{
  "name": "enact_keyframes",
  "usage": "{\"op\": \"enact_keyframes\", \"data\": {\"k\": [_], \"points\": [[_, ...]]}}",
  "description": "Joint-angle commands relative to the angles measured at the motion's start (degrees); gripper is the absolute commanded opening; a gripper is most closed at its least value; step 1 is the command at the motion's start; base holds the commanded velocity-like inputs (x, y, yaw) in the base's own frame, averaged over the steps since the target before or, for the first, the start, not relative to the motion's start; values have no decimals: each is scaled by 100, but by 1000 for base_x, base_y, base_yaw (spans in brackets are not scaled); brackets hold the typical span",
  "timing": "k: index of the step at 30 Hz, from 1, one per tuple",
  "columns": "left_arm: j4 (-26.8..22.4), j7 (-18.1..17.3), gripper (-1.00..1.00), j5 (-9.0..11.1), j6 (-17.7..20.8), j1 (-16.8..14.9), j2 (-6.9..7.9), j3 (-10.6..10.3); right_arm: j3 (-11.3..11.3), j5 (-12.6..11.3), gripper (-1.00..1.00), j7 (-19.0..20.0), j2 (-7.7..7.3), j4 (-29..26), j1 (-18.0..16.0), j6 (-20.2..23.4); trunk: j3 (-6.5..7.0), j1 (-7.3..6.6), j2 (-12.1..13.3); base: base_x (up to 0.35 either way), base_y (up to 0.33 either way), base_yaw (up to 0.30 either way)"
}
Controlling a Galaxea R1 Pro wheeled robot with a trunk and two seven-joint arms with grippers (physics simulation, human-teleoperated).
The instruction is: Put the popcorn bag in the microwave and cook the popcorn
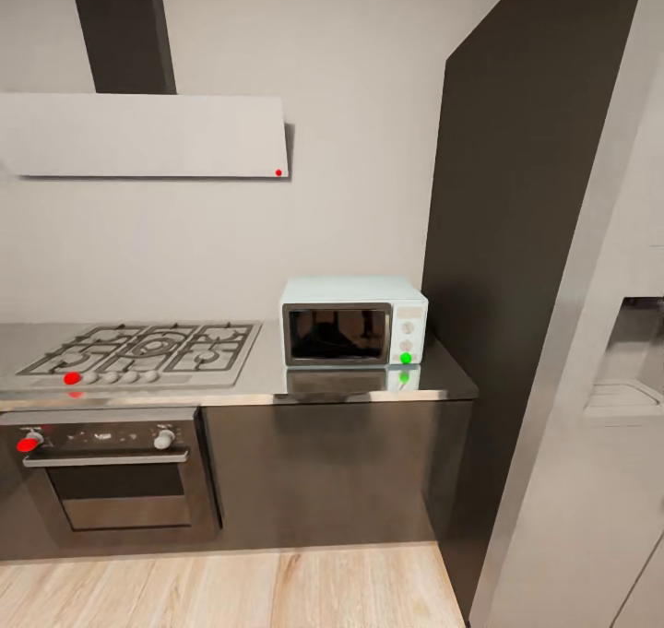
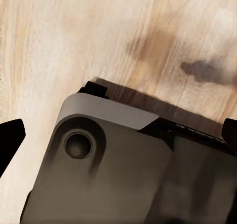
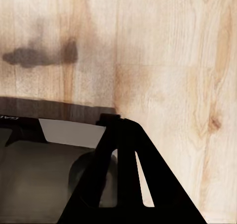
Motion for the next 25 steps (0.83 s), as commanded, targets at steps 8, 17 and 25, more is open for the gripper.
{"op": "enact_keyframes", "data": {"k": [8,17,25], "points": [[-8,18,100,-29,1,-4,161,-83,-62,-2,-100,13,21,15,534,-376,-7,0,-4,0,0,0],[-52,-349,100,-599,-45,-3,377,-88,-827,1533,-100,-546,342,0,634,-697,-7,0,-4,0,0,0],[-52,-350,100,-599,-45,-3,377,-87,-1242,698,-100,-488,205,-3,634,-690,-7,0,-4,0,0,0]]}}
